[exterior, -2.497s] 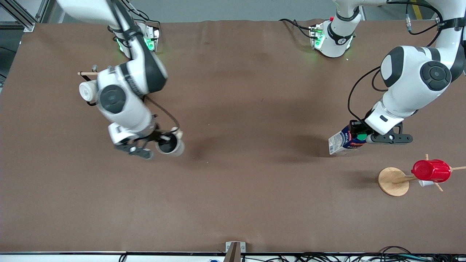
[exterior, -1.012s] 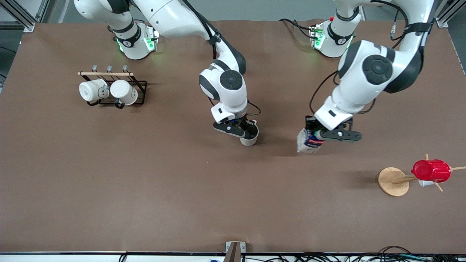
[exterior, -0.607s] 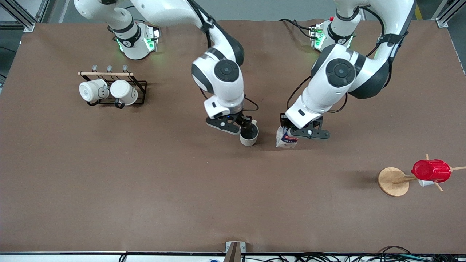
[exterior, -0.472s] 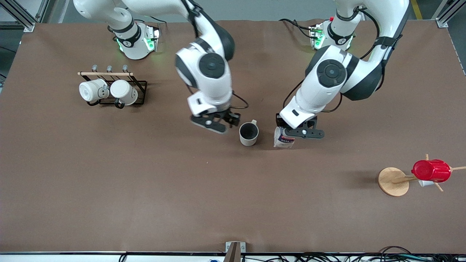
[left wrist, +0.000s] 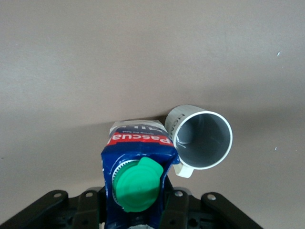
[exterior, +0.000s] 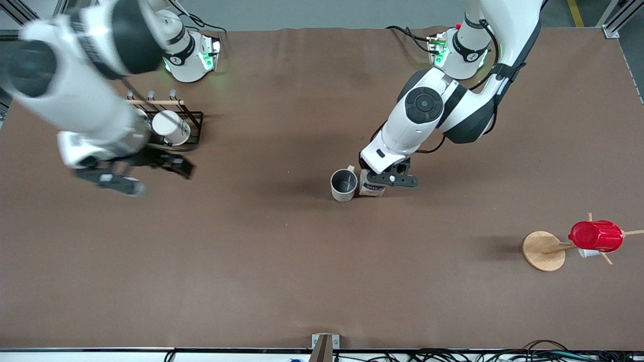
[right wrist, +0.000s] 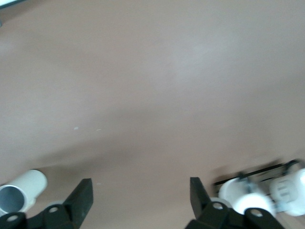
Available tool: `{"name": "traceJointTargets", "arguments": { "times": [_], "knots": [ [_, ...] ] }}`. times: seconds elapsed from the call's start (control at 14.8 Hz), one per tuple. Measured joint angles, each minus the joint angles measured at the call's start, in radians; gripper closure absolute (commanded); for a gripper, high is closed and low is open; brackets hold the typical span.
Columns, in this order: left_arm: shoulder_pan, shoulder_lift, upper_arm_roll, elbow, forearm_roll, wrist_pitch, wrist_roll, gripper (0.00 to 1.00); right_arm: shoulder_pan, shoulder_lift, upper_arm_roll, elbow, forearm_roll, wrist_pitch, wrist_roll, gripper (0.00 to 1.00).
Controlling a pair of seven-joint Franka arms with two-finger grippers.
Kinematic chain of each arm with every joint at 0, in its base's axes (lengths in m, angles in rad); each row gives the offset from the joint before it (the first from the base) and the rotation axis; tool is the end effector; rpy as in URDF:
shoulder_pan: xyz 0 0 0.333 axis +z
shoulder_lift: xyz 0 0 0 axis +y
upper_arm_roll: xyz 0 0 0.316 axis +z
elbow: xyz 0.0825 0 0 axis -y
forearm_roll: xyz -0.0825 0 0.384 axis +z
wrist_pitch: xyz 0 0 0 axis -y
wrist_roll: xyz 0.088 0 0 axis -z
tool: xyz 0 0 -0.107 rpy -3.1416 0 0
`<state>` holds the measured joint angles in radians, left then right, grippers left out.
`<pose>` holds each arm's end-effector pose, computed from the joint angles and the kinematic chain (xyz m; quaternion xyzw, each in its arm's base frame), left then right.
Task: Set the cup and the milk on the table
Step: 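Release the mug and withdraw the right gripper while the left gripper lowers the milk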
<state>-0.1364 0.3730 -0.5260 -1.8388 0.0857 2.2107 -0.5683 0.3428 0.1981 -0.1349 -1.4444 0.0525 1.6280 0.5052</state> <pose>0.5179 -0.3704 0.3555 0.9966 -0.0544 -0.0116 0.0611 0.6019 0.1406 0.5741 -0.9888 0.1485 0.0105 0.0099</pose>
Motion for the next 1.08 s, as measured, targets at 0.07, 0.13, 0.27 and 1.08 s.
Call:
{"name": "traceJointTargets", "arguments": {
  "times": [0.07,0.13,0.27,1.08],
  "knots": [
    [0.000,0.006,0.000,0.000,0.000,0.006,0.000,0.68,-0.055,-0.021,0.000,-0.005,0.000,-0.015,-0.075,0.00],
    [0.000,0.011,0.000,0.001,0.000,0.013,0.000,0.68,-0.104,-0.037,0.000,-0.009,0.000,-0.026,-0.147,0.00],
    [0.001,0.018,0.000,0.003,0.000,0.020,-0.001,0.67,-0.195,-0.059,0.001,-0.012,0.000,-0.043,-0.279,0.00],
    [0.002,0.049,0.000,0.005,0.099,0.046,-0.061,0.63,-0.296,-0.105,0.027,-0.069,0.000,-0.050,-0.441,0.00]
  ]
}}
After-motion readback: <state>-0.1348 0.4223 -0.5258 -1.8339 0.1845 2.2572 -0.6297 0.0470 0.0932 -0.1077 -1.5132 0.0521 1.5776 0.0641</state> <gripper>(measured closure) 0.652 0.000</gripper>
